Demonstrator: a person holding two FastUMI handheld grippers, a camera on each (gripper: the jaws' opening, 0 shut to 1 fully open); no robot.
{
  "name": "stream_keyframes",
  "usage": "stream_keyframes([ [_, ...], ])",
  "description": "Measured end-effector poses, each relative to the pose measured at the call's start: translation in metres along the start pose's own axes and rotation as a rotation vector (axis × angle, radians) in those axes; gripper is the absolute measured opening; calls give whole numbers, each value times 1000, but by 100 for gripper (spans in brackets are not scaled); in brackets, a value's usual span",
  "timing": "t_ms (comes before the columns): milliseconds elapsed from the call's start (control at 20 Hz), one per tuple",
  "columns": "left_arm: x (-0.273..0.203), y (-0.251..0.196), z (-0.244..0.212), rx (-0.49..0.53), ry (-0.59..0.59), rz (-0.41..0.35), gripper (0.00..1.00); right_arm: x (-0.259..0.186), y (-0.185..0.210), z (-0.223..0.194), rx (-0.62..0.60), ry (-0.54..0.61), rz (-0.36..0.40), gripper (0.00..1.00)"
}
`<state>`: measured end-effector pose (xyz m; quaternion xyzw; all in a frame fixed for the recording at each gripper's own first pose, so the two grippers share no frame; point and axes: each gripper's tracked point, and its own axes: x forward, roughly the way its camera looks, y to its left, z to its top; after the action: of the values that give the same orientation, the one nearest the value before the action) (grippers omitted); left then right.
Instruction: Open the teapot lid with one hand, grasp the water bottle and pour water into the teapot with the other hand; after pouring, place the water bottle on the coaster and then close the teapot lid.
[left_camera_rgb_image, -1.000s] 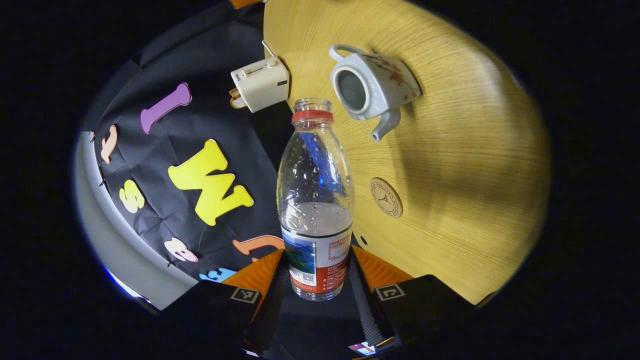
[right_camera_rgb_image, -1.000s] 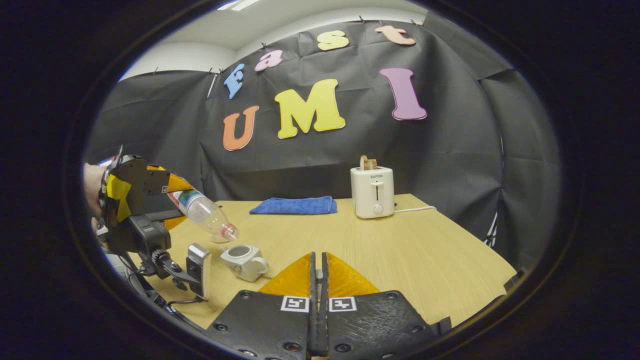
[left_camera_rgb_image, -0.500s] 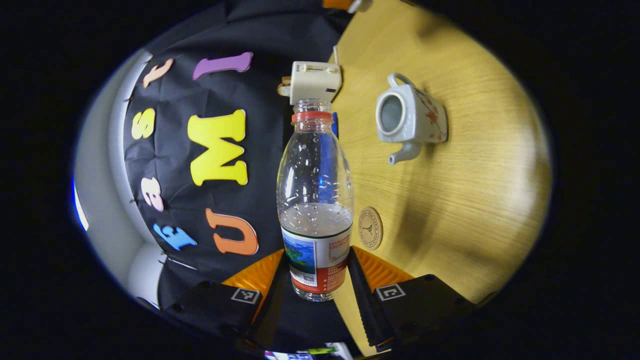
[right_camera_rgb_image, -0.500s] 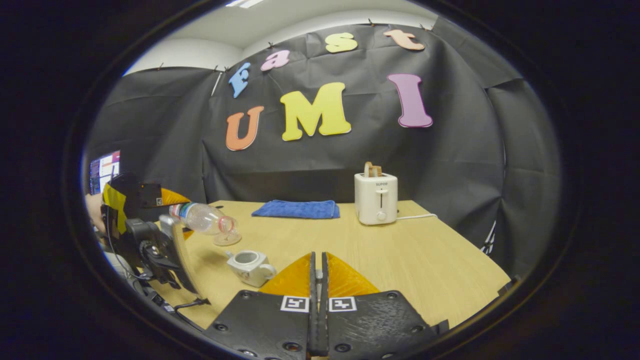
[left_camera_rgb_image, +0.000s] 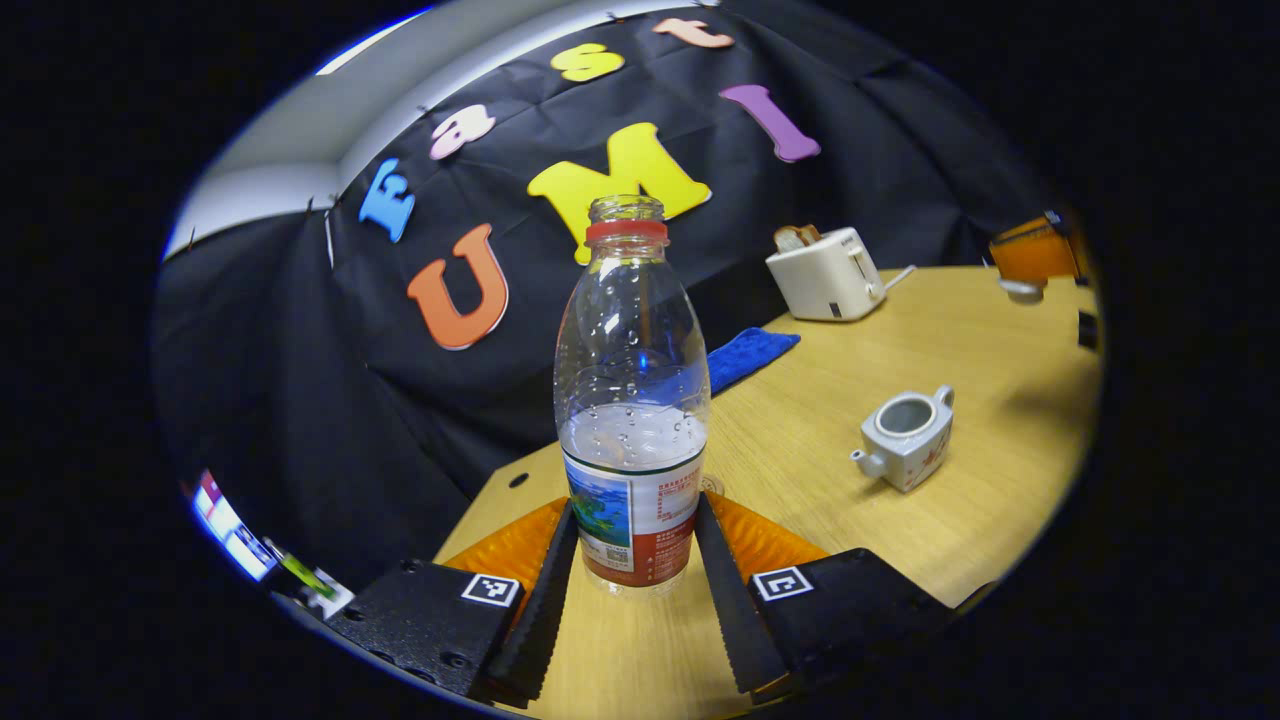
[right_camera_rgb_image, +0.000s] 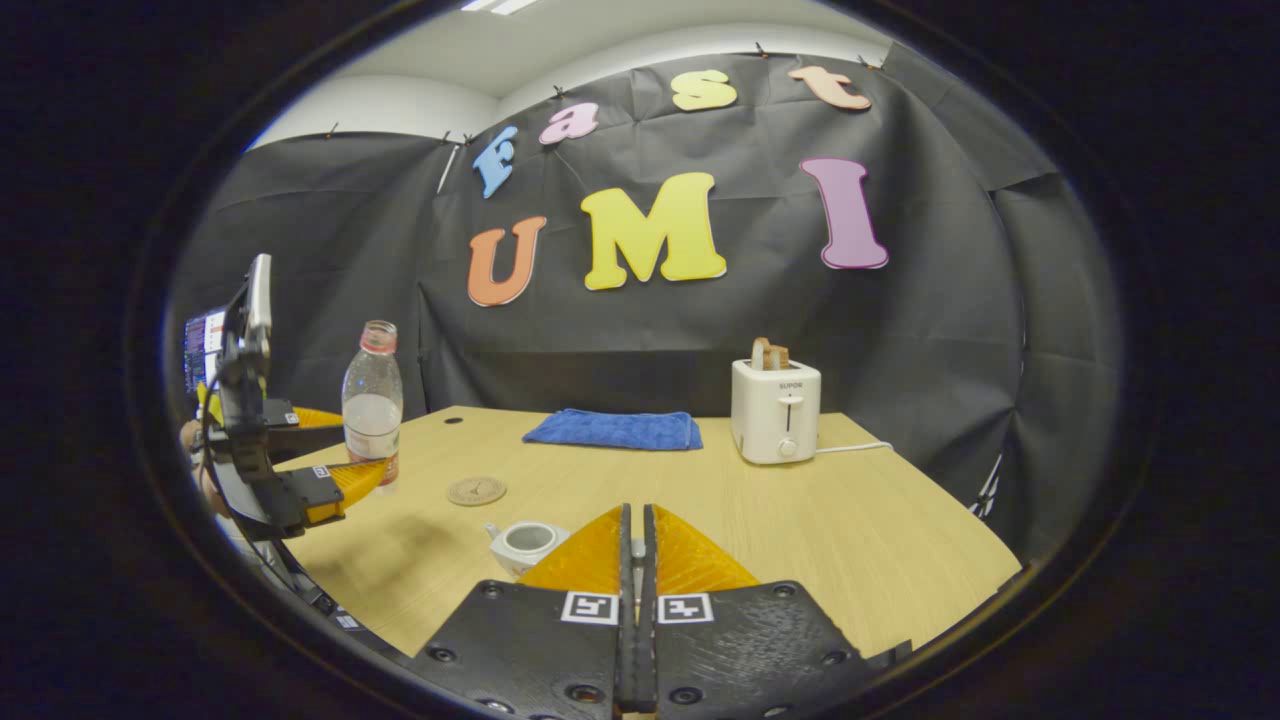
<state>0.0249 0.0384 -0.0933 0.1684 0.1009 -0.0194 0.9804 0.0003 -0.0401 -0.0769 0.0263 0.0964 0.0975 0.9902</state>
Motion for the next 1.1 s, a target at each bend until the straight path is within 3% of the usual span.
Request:
stream_keyframes([
  [100, -1, -1, 3, -121, -6, -18, 70, 1, 6, 0, -11, 4, 4, 0],
  [400, 17, 16, 33, -313, -127, -45, 70, 6, 22, 1, -26, 10, 20, 0],
  [550, 40, 24, 40, -330, -128, -37, 70, 9, 25, -1, -26, 15, 28, 0],
  [750, 76, 24, 48, -443, -127, -84, 70, 10, 21, -4, -31, 20, 23, 0],
  [1100, 130, 16, 28, -412, -61, -99, 72, 15, 9, -16, -12, 41, 6, 0],
])
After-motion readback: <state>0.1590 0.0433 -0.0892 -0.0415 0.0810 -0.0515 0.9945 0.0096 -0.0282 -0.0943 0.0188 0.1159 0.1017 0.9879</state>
